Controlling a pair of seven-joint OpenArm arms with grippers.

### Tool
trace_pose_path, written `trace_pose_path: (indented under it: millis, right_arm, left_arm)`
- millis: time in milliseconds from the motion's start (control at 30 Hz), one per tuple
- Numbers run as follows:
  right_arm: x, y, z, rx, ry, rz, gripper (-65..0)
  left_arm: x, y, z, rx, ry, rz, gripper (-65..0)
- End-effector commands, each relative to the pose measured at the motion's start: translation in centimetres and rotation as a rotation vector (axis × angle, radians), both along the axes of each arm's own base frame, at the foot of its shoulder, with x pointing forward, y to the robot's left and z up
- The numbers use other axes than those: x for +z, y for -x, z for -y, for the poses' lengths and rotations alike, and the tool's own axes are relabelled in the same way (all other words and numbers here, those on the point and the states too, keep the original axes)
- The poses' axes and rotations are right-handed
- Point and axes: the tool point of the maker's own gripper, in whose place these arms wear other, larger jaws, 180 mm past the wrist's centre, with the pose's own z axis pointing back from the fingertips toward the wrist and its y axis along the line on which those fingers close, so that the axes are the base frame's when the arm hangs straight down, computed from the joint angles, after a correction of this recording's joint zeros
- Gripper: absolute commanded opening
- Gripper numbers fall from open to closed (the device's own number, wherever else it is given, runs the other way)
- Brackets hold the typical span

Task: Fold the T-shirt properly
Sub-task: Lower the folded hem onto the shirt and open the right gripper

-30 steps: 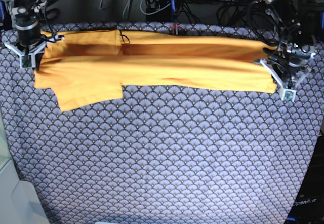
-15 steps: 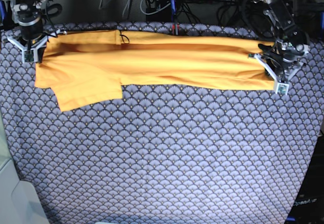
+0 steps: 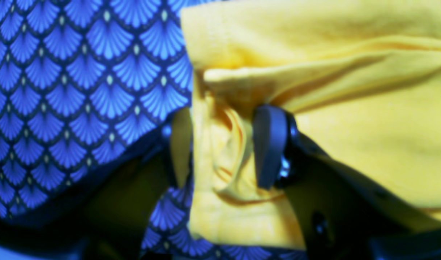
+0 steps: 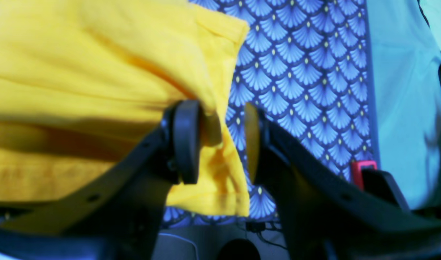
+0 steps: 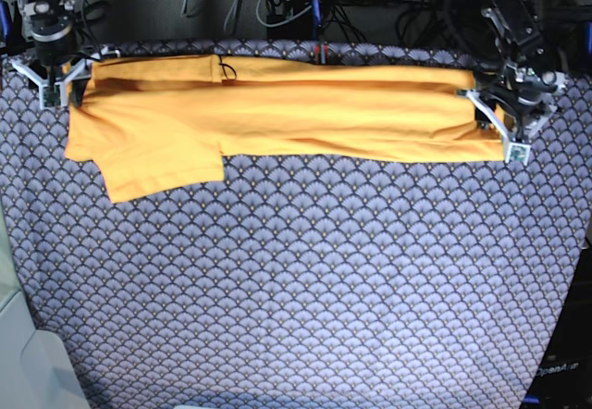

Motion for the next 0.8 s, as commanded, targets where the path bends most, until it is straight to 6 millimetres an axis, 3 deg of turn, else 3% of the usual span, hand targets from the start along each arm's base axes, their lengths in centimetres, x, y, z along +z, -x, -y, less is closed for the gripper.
trace_pose_path:
  millis: [0,400,633,767]
  right_arm:
    - [1.3,-0.5,0.5,-0.001,0.023,0.046,-42.4]
    - [2.6,-0.2,3.2,-0.023,0.086,0.049,-42.3]
    - [5.1,0.2,7.0,-0.127,0.132,0.117,-42.3]
    - [6.9,-0.8,8.5,-0.165,0.144,0.189,-42.2]
  left_arm:
    - [1.0,-0.7,-0.4,-0.008,-0.017,0.033,-36.6]
    - [1.4,-1.1,-0.4,-0.009,-0.015,0.047,-36.2]
    - [1.9,-1.6,-0.2,-0.017,-0.012,0.094,-36.1]
    - [2.7,-1.7,0.0,-0.027,-0.019,0.142,-36.1]
